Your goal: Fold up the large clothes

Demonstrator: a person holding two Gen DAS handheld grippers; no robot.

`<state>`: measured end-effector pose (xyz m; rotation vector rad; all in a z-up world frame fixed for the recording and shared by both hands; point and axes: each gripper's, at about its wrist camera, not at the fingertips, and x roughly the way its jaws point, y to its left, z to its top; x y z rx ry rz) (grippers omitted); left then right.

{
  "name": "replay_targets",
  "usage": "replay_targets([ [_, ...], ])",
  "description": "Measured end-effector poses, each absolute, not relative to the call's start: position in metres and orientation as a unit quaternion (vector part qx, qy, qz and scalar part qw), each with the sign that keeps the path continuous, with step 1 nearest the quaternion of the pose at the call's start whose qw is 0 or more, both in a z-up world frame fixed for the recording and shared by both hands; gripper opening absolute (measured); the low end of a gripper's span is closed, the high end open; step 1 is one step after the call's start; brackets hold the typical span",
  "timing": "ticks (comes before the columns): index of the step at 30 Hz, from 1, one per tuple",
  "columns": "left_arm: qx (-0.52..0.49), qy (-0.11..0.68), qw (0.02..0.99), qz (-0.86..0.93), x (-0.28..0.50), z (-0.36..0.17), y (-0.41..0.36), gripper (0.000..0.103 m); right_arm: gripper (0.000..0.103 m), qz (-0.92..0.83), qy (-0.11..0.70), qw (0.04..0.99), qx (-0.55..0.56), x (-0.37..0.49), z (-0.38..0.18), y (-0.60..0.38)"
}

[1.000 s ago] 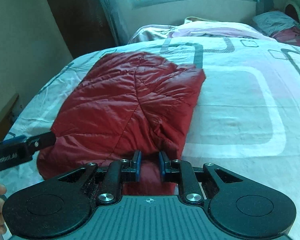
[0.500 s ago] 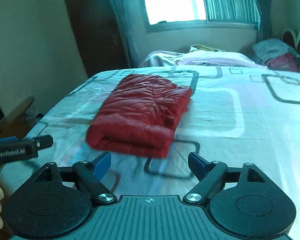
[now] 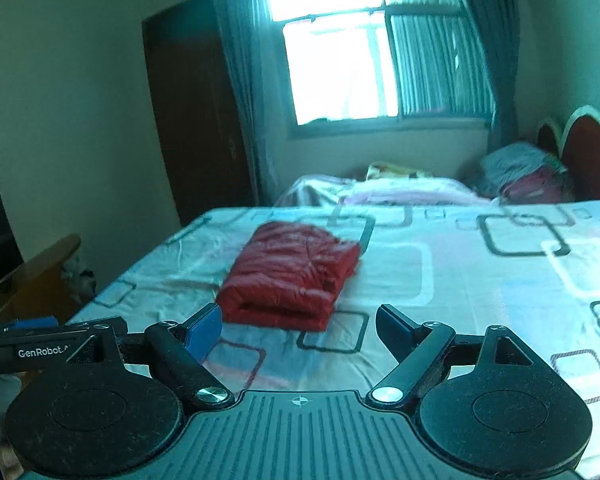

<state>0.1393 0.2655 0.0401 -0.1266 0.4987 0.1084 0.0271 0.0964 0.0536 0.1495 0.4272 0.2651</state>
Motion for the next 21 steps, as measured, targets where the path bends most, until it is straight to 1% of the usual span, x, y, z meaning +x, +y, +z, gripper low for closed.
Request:
replay_targets([
  [2, -0.043, 0.241, 0.967, 0.075, 0.134, 0.047, 0.263, 0.103, 0.084, 0.122, 0.201, 0.970, 0.063, 0.017, 0.059, 0.098],
  [3, -0.033, 0.240, 0.967, 0.082, 0.133, 0.049, 0.263, 0.103, 0.087, 0.119, 0.195, 0.972, 0.061, 0.012, 0.061, 0.098],
  [4, -0.022, 0.238, 0.967, 0.088, 0.132, 0.052, 0.262, 0.103, 0.092, 0.120, 0.190, 0.972, 0.062, 0.008, 0.062, 0.098],
  [5, -0.017, 0.236, 0.967, 0.092, 0.130, 0.054, 0.261, 0.103, 0.101, 0.123, 0.186, 0.973, 0.065, 0.006, 0.063, 0.098],
  [12, 0.002, 0.232, 0.968, 0.092, 0.122, 0.062, 0.259, 0.103, 0.101, 0.118, 0.175, 0.976, 0.061, 0.000, 0.067, 0.100],
  [21, -0.014, 0.244, 0.964, 0.103, 0.120, 0.059, 0.265, 0.103, 0.101, 0.114, 0.185, 0.974, 0.066, 0.008, 0.061, 0.098],
])
